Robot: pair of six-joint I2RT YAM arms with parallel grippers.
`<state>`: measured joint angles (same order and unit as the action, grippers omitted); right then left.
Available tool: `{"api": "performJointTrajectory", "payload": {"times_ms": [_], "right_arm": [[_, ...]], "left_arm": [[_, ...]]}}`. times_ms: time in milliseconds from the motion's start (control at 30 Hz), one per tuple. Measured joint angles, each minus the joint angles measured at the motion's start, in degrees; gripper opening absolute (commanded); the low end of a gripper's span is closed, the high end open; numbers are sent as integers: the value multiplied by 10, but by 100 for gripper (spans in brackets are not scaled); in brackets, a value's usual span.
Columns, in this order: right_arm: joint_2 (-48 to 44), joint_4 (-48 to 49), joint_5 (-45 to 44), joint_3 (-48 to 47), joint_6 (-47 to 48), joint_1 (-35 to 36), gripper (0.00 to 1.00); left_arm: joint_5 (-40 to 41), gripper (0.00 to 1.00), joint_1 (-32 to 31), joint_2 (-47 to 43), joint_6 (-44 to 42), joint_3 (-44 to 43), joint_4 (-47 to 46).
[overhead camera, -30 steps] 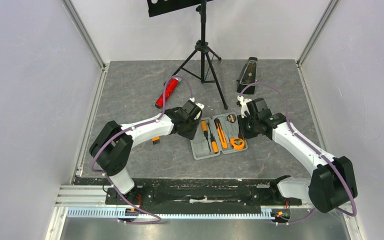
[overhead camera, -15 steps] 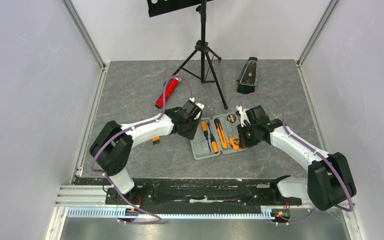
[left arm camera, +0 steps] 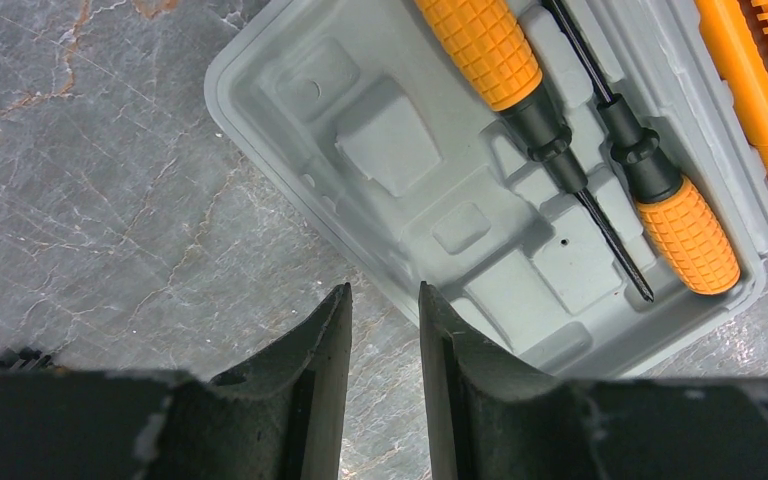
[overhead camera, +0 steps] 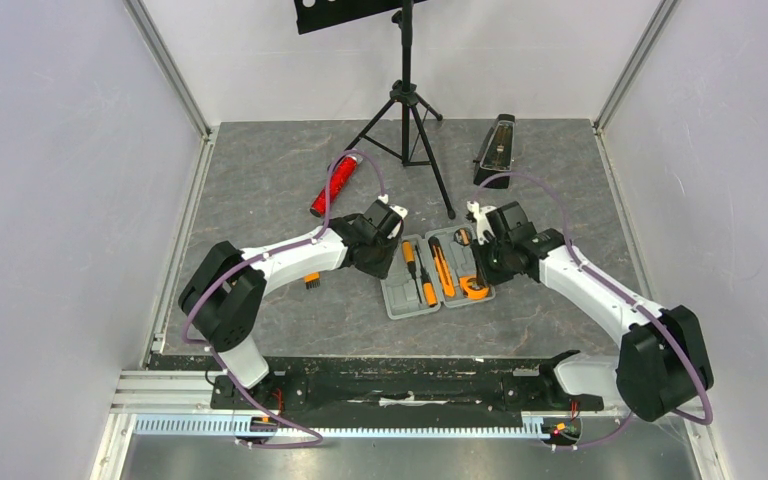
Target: Pack the tool kit
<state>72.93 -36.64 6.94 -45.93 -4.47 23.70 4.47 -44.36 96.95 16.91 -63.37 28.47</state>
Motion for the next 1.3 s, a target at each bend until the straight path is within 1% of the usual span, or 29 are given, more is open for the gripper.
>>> {"api": "performJointTrajectory", "payload": {"times_ms": [133, 467, 700, 867, 1033, 1100, 1200, 1300], "right_arm": [[1, 7, -15, -23, 1, 32, 20], [41, 9, -38, -21, 7, 77, 19], [50, 20, -59, -5, 12, 88, 17], [47, 51, -57, 12, 11, 93, 16], [54, 68, -74, 38, 11, 88, 15], [59, 66, -81, 46, 11, 87, 16], [54, 55, -78, 46, 11, 86, 19], [40, 36, -66, 25, 10, 86, 22]], "left_arm": [[1, 37, 0, 0, 0, 0, 0], [10, 37, 3, 0, 0, 4, 0], [14, 37, 5, 0, 0, 7, 2], [14, 37, 7, 0, 0, 9, 2], [15, 37, 8, 0, 0, 10, 2], [15, 37, 9, -1, 0, 11, 2], [15, 38, 9, -3, 0, 12, 2], [15, 38, 9, -7, 0, 12, 2]]}}
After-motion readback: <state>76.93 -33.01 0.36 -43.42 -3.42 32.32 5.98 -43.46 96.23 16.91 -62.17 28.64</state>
